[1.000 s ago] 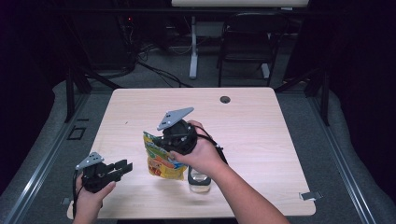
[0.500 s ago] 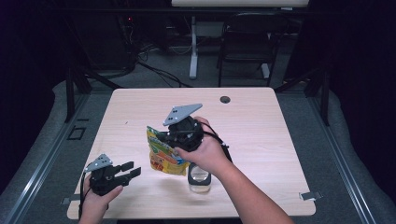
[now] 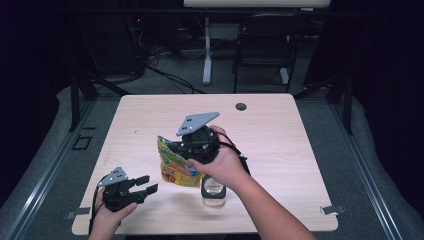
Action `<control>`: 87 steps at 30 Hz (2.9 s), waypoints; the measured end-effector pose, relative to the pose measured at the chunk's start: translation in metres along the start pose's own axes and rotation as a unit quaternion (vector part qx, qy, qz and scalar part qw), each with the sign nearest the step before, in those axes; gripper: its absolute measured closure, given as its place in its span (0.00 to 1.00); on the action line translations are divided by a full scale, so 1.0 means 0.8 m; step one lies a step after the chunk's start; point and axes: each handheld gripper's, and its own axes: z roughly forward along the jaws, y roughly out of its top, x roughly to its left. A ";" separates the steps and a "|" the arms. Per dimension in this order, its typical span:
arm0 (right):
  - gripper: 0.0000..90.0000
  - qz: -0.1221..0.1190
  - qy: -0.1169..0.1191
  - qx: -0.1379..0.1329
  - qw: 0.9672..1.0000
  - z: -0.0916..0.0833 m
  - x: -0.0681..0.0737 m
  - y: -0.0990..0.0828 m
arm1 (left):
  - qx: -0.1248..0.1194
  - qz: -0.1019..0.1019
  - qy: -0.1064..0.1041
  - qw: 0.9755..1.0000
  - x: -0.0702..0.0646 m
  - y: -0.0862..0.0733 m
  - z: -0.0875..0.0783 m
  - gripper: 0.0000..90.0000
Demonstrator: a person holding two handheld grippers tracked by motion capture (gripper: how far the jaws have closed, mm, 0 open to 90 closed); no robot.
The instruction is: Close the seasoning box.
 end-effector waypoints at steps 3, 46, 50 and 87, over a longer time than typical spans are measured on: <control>1.00 0.002 0.000 -0.005 1.000 0.000 0.001 0.000 | 0.007 0.008 -0.020 1.000 -0.003 -0.001 0.005 0.46; 1.00 -0.020 0.032 -0.012 0.999 0.017 0.029 0.014 | 0.033 0.031 -0.050 0.998 -0.028 -0.006 0.027 0.45; 1.00 -0.019 0.031 -0.013 0.999 0.016 0.028 0.013 | 0.034 0.032 -0.050 0.998 -0.028 -0.006 0.026 0.46; 1.00 -0.009 0.009 -0.002 1.000 0.003 0.005 -0.022 | 0.015 0.008 -0.048 0.999 -0.018 -0.004 0.012 0.54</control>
